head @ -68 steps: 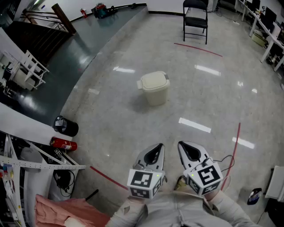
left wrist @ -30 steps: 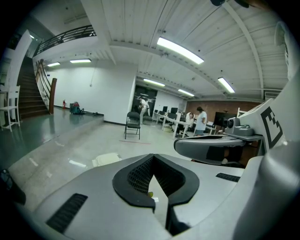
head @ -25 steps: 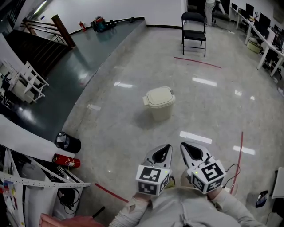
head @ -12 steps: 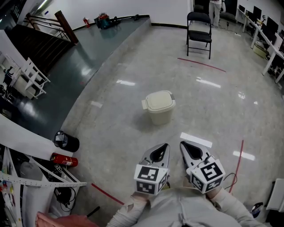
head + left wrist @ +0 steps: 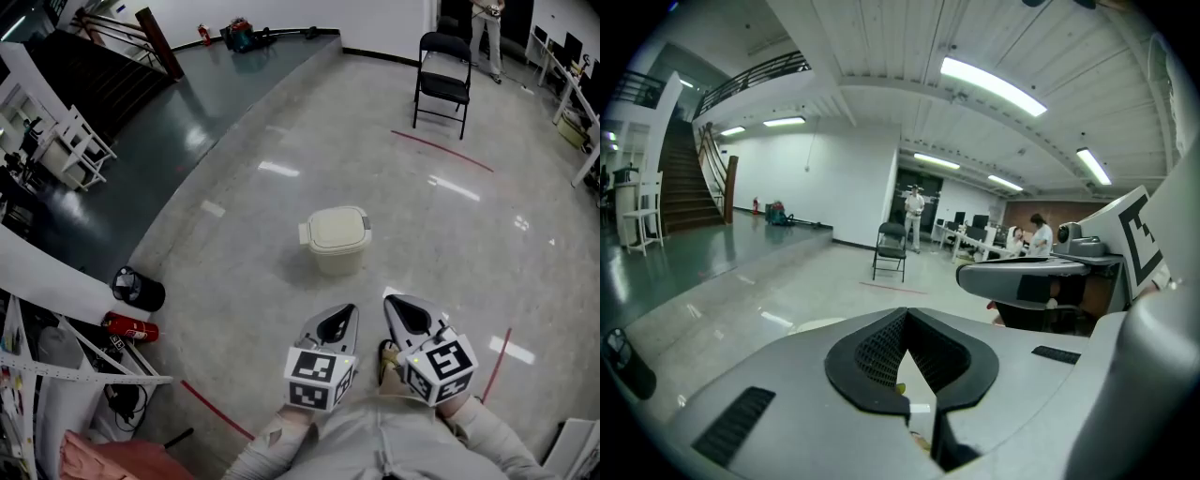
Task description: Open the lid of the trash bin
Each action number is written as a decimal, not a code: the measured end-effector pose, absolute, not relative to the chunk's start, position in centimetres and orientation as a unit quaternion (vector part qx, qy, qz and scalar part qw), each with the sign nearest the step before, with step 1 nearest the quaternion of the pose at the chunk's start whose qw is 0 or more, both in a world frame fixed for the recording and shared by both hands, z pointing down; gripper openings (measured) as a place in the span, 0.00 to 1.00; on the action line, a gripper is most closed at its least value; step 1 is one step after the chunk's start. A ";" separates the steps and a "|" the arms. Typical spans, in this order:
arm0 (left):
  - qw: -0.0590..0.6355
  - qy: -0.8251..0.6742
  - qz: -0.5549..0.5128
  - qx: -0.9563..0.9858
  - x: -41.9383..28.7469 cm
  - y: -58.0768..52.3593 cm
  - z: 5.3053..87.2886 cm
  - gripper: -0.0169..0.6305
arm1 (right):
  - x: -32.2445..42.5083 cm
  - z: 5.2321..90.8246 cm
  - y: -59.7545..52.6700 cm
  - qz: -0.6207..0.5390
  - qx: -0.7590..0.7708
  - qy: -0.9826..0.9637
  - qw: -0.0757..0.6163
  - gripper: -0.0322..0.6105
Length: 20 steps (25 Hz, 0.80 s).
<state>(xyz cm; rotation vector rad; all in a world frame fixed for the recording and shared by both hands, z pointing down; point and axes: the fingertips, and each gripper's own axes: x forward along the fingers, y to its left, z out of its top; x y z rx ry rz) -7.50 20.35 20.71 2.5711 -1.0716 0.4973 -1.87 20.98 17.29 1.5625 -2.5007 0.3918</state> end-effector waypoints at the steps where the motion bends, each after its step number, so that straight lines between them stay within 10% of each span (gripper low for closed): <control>1: 0.157 -0.378 0.174 0.896 -7.0 19.8 20.6 0.03 | -1.3 17.1 20.4 0.131 0.519 -0.840 0.084 0.05; 20: 0.167 -0.439 0.163 0.868 3.0 10.8 21.0 0.03 | 8.8 17.4 11.0 0.127 0.464 -0.871 0.095 0.05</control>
